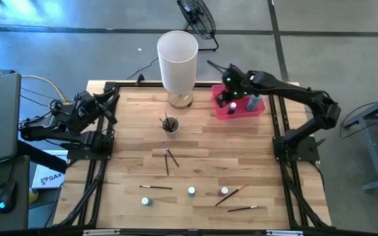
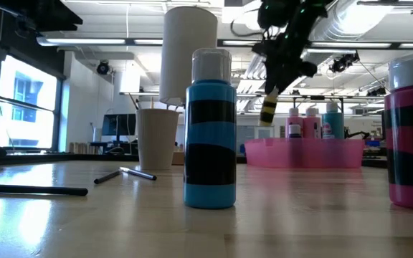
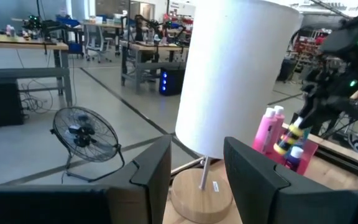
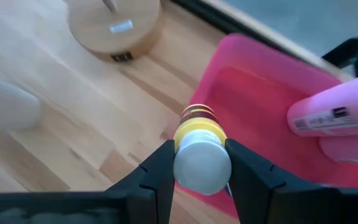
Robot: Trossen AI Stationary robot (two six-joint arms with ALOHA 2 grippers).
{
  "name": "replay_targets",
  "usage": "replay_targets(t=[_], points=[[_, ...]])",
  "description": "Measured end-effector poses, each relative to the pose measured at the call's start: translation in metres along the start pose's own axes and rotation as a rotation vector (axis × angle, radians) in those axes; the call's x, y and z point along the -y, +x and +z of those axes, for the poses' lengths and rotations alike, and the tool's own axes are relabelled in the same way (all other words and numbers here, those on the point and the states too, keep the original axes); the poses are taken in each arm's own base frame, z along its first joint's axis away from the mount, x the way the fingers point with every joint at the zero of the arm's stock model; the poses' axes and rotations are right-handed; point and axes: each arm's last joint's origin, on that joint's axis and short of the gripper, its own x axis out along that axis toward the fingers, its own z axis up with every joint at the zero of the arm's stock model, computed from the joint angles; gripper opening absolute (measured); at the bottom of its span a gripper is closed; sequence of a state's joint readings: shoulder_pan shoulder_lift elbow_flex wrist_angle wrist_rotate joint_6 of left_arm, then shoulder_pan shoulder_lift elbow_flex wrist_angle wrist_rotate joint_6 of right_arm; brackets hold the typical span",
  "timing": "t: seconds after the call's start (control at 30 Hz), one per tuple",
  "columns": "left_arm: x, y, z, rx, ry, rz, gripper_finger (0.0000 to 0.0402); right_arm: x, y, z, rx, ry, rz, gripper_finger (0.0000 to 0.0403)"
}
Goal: Pick & Place Paint Supplies
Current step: Put the small yellow paint bottle into the pink bin
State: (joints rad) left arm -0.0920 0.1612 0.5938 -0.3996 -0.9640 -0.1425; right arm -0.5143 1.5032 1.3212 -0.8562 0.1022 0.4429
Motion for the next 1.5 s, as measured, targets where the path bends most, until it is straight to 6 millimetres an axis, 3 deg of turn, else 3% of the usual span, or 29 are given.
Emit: replay_targets(t=[0.3,0.7,1.5], points=[[0.000,0.000,0.000,0.000,-0.001,0.000,0.0143,0.005,0.041,0.002,-0.110,0.012,-0.048,0.0116],[0.000,0.000,0.000,0.000,-0.001,-0.001,0.0143,0.014,0.065,0.004,-0.190,0.018,-0.056,0.0119],[0.000,0.000,0.000,0.000,-0.019,-0.003,0.0143,0.017,0.070,-0.003,-0.293,0.005,-0.017,0.0123]])
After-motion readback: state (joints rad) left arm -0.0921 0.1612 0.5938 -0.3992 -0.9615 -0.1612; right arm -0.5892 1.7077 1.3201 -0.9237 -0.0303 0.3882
